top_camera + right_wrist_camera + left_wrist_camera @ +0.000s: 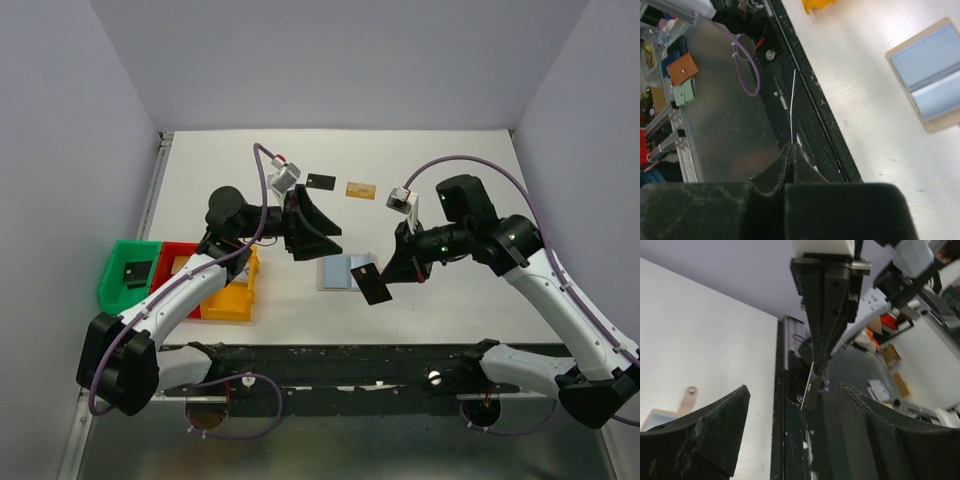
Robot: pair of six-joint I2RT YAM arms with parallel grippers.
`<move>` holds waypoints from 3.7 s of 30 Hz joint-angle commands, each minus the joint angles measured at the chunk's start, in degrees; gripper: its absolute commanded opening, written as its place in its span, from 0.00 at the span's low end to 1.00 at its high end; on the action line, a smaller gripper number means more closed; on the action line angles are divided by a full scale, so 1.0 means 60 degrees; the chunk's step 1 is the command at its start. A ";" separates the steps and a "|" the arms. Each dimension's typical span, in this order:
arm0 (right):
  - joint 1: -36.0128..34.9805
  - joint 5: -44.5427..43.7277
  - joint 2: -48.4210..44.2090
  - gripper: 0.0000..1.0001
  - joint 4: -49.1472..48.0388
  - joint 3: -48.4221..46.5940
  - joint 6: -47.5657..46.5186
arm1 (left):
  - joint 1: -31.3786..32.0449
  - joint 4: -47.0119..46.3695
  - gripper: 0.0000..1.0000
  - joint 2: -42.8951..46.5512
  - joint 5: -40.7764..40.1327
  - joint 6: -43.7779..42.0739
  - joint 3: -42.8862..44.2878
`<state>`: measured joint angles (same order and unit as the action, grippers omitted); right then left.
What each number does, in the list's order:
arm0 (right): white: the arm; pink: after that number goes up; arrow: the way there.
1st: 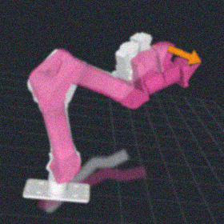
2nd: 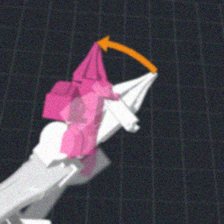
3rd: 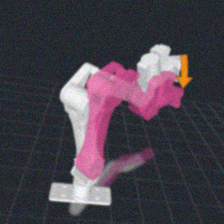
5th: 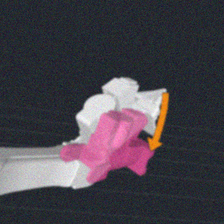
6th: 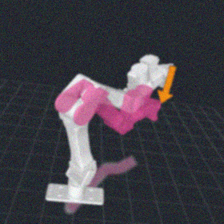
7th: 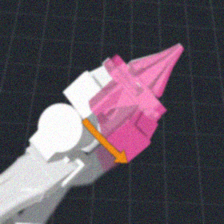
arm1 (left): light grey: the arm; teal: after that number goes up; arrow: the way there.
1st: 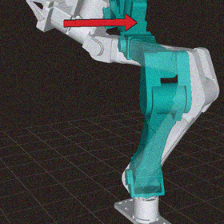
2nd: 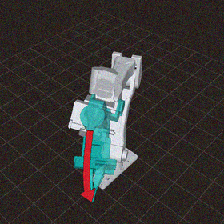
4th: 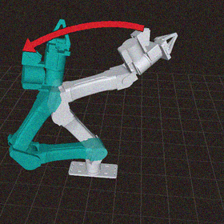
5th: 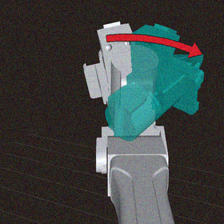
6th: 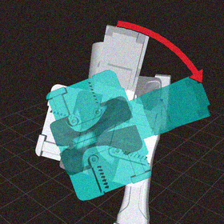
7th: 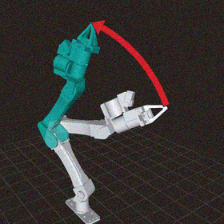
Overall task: Take the credit cards out of the card holder
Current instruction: Place the credit card at the center of the board.
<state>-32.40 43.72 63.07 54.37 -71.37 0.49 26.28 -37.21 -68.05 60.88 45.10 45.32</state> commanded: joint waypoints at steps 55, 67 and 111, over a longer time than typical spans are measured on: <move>-0.0942 -0.7480 -0.3934 0.73 -0.3949 0.2445 0.2524 | -0.1772 0.5088 0.00 -0.2981 -0.5372 -0.0647 0.2640; -0.0942 -0.6497 -0.3642 0.72 -0.4609 0.3942 0.3390 | -0.2095 0.4341 0.00 -0.6819 -0.4816 0.0466 0.4500; -0.0928 -0.6379 -0.3246 0.72 -0.4755 0.4967 0.3917 | -0.2271 0.3785 0.10 -0.9474 -0.4830 0.0862 0.5337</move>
<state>-37.87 5.61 43.51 26.61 -42.06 23.99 13.43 -14.09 -124.73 31.94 50.68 78.22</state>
